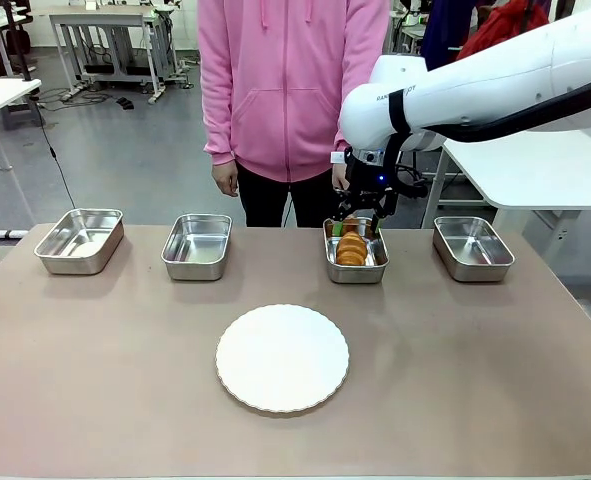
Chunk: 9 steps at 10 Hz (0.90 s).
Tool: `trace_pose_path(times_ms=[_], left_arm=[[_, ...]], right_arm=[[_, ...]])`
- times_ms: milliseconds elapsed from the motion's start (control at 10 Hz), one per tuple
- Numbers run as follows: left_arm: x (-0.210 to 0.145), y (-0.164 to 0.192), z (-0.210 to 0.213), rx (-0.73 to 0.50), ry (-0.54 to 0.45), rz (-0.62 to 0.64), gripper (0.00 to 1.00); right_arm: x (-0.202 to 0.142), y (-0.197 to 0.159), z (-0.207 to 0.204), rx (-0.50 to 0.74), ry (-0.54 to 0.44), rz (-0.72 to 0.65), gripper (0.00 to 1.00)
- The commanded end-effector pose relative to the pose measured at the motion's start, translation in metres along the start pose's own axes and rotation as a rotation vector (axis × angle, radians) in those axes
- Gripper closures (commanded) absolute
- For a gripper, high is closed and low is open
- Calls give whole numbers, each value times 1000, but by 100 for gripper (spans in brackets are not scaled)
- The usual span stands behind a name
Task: Place the bread in the container.
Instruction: Place the Butter Roll into the Airtight Container indicated by the human.
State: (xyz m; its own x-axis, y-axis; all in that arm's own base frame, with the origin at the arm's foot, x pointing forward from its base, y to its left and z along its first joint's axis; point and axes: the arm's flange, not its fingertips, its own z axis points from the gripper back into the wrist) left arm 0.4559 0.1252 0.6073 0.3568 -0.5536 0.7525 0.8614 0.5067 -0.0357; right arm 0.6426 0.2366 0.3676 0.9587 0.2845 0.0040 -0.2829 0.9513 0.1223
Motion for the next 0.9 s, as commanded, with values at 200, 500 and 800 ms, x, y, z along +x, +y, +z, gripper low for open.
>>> trace_pose_path(times_ms=[200, 500, 800], left_arm=[[2, -1, 0, -6, -11, -7, 0], [2, -1, 0, -6, -11, -7, 0], [2, -1, 0, -6, -11, -7, 0]], right_arm=[[0, -1, 2, -1, -4, 0, 0], [-11, 16, 15, -35, -37, 12, 0], [-90, 35, 59, -72, -167, 24, 0]])
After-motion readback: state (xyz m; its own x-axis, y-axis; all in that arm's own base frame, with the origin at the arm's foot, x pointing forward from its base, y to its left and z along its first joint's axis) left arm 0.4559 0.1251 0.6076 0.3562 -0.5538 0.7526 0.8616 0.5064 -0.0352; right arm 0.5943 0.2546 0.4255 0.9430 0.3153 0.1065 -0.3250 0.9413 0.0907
